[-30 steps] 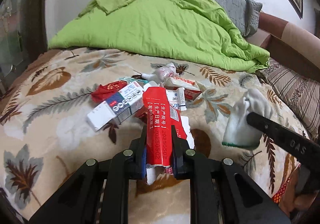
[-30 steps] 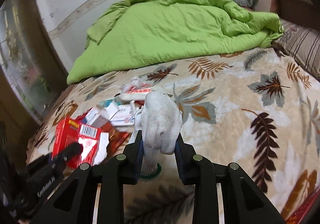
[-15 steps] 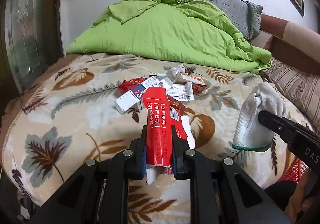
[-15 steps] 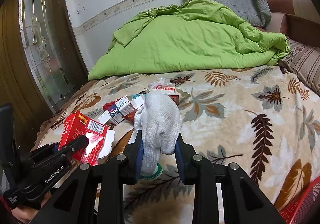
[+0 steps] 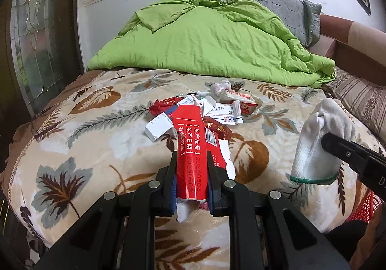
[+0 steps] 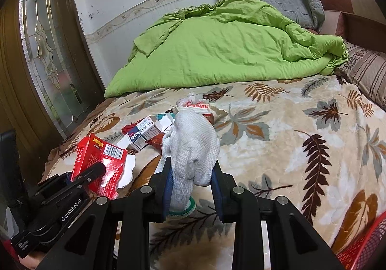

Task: Collect trash
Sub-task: 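Lift the red wrapper and white glove and carry them toward the wastebasket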

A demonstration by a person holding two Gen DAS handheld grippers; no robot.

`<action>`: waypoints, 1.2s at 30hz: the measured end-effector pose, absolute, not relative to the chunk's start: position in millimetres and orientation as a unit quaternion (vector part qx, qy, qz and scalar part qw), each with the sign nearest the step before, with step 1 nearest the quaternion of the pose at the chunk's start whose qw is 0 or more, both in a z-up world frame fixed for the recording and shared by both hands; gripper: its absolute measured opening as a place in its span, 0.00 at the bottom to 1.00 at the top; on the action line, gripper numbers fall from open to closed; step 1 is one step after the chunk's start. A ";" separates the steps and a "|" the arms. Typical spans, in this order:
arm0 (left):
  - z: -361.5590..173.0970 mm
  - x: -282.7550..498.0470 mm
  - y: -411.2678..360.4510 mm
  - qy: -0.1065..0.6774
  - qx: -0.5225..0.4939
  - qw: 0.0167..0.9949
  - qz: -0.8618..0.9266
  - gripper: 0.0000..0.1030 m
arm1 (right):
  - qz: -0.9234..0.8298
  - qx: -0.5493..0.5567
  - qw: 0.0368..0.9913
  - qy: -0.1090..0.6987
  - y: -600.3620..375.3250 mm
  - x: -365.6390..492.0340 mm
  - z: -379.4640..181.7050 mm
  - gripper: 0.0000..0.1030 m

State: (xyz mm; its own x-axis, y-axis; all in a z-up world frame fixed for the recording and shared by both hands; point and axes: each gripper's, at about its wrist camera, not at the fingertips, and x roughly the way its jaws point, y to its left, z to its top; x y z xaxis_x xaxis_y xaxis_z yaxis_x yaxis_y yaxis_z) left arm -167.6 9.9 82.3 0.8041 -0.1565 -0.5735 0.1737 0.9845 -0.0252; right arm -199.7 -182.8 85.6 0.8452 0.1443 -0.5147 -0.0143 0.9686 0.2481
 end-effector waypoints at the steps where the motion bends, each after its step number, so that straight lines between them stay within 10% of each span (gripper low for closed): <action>1: 82.1 -167.1 10.2 0.301 0.015 0.950 -0.085 0.17 | 0.042 0.119 0.953 0.276 -182.9 -199.3 85.2 0.30; 36: 83.7 -173.8 -8.4 0.287 0.045 0.952 -0.095 0.17 | 0.039 0.153 0.949 0.274 -193.4 -201.3 83.3 0.30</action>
